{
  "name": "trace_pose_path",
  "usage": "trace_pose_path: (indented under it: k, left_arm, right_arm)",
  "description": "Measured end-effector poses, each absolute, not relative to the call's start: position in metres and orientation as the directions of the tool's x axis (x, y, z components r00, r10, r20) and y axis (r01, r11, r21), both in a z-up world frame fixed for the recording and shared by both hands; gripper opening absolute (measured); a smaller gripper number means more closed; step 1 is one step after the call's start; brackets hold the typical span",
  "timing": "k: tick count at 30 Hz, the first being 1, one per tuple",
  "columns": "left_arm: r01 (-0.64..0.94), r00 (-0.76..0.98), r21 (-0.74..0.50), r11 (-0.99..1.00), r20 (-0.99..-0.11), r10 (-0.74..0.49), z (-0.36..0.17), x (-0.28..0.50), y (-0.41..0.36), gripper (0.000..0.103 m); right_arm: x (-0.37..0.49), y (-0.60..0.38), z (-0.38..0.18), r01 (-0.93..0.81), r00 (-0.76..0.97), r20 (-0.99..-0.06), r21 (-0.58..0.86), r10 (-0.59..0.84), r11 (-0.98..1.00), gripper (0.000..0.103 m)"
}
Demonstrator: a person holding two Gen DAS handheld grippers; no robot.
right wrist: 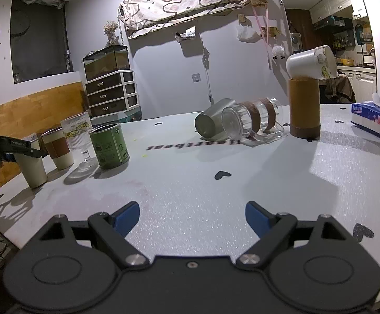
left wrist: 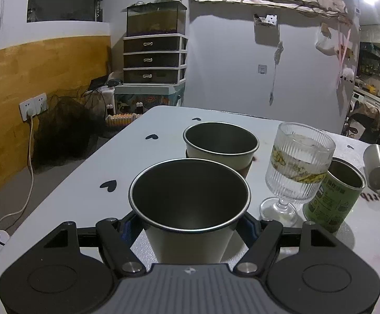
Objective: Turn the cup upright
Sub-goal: 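Rotate the cup upright with the left tool and lower it beside the brown-sleeved cup, then open the left tool and pull it back from the upright cup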
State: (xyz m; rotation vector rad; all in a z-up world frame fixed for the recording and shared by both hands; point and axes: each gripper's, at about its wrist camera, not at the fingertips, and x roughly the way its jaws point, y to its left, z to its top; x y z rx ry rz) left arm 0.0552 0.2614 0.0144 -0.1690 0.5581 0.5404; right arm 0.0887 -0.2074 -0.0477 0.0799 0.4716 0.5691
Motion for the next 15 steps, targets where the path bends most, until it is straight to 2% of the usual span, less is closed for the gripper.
trace_pose_path:
  k: [3, 6, 10, 15]
  left_arm:
    - [-0.532, 0.714, -0.013, 0.846, -0.544, 0.441, 0.014, 0.056, 0.261, 0.076]
    - [-0.539, 0.723, -0.036, 0.842, -0.534, 0.440, 0.013, 0.051, 0.262, 0.099]
    - [-0.544, 0.732, -0.037, 0.838, -0.510, 0.452, 0.020, 0.037, 0.253, 0.100]
    - [-0.533, 0.770, -0.048, 0.845, -0.440, 0.461, 0.041, 0.009, 0.226, 0.103]
  right_arm:
    - [0.089, -0.207, -0.048, -0.501, 0.738, -0.408, 0.202, 0.537, 0.842, 0.089]
    - [0.089, -0.207, -0.046, -0.504, 0.739, -0.404, 0.200, 0.539, 0.840, 0.089]
    - [0.088, -0.205, -0.040, -0.506, 0.746, -0.391, 0.193, 0.539, 0.841, 0.089]
    - [0.085, -0.201, -0.024, -0.520, 0.759, -0.357, 0.170, 0.544, 0.837, 0.089]
